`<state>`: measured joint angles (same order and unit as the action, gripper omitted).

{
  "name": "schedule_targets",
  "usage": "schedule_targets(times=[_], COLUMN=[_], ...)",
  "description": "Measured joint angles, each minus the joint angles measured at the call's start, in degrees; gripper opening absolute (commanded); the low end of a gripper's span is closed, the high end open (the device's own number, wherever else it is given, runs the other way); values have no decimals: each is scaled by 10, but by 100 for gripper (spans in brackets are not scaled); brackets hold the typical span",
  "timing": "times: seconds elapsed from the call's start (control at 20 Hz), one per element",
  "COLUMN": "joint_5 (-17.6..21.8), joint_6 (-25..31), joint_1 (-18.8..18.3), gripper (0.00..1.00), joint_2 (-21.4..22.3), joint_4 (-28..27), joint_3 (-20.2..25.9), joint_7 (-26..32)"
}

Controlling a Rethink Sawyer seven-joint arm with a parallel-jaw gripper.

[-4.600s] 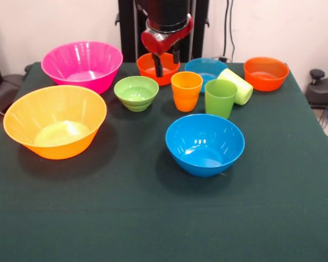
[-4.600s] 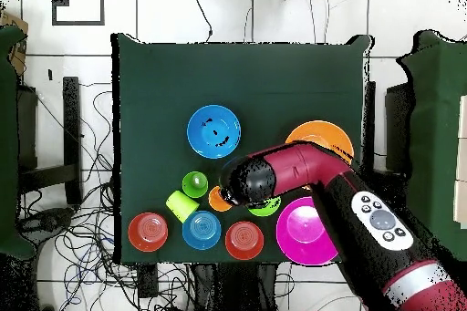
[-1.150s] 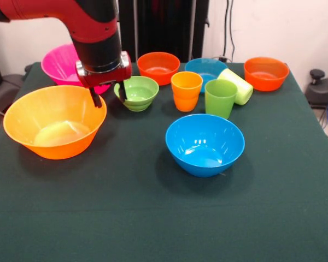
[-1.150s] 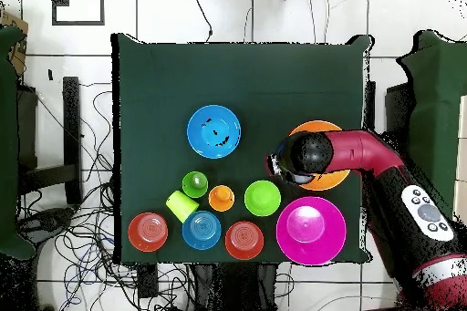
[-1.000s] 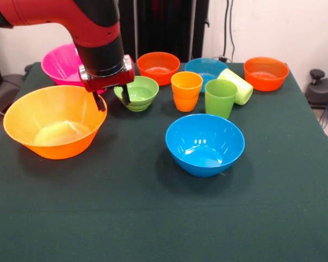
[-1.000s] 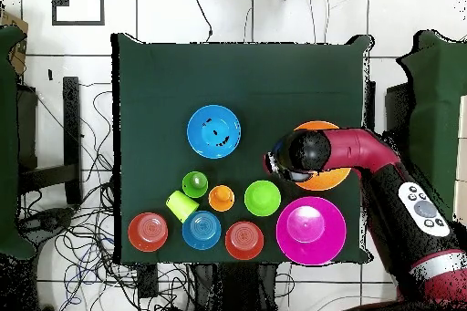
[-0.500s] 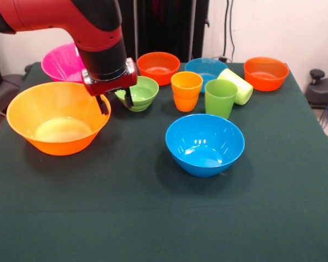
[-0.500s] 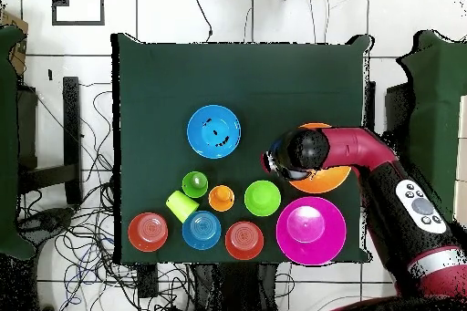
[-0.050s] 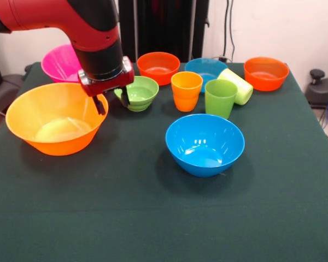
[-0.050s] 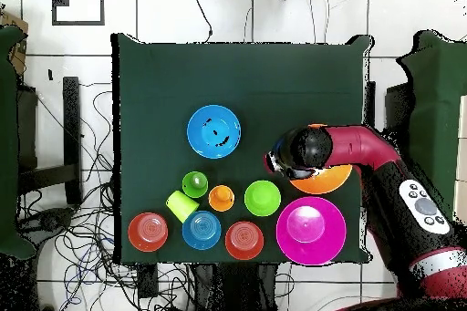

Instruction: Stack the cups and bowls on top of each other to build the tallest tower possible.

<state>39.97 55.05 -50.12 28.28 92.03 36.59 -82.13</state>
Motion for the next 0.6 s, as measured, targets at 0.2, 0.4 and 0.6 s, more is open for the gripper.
schedule_targets(times=[0.2,0.4,0.6], joint_5=[3,3,3], joint_6=[29,50,59], joint_1=[0,0,0], gripper=[100,100,100], joint_2=[12,29,44], joint_4=[0,0,-1], joint_3=[0,0,0], joint_7=[33,55,62])
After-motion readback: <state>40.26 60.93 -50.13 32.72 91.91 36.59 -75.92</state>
